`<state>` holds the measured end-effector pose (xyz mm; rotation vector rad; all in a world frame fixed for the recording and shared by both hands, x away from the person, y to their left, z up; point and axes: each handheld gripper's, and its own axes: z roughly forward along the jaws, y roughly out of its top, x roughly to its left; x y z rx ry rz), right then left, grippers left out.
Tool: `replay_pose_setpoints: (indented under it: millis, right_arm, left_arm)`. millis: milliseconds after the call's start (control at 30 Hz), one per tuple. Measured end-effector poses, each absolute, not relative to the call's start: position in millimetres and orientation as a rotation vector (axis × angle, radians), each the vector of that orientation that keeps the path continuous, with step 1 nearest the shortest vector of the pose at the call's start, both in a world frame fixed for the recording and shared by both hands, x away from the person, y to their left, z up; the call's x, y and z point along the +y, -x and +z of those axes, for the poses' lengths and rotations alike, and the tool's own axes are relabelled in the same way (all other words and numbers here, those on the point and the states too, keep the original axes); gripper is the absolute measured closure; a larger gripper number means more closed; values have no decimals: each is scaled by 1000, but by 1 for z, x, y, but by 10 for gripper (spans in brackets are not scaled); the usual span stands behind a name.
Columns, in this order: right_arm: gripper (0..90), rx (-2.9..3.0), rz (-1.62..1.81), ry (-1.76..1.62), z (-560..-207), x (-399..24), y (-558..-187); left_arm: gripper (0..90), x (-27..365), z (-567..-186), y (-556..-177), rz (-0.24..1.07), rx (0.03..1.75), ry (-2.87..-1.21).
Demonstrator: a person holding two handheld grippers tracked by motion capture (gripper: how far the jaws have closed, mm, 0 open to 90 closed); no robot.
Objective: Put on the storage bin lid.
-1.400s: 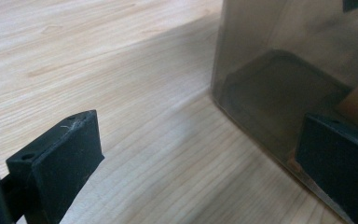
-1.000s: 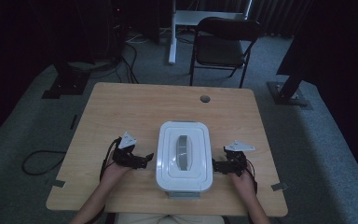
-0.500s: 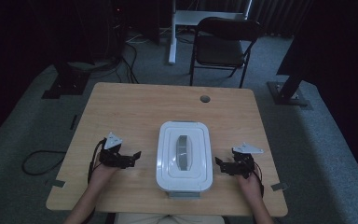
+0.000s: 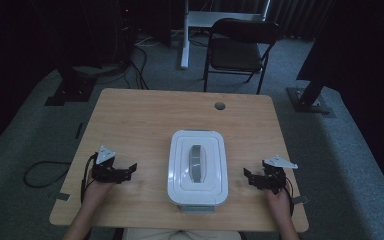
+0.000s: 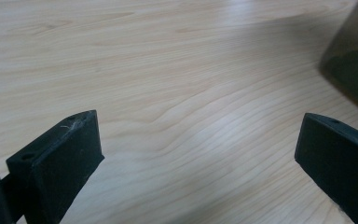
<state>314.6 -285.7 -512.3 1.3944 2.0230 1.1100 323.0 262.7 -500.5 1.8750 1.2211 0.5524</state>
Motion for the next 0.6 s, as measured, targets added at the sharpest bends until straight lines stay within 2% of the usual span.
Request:
replay_pose_setpoints:
  millis: [600]
  right_arm:
    - [125, 1964, 995, -1541, -522, -322, -305]
  left_arm:
    - [12, 309, -506, -303, 633, 1458, -1822]
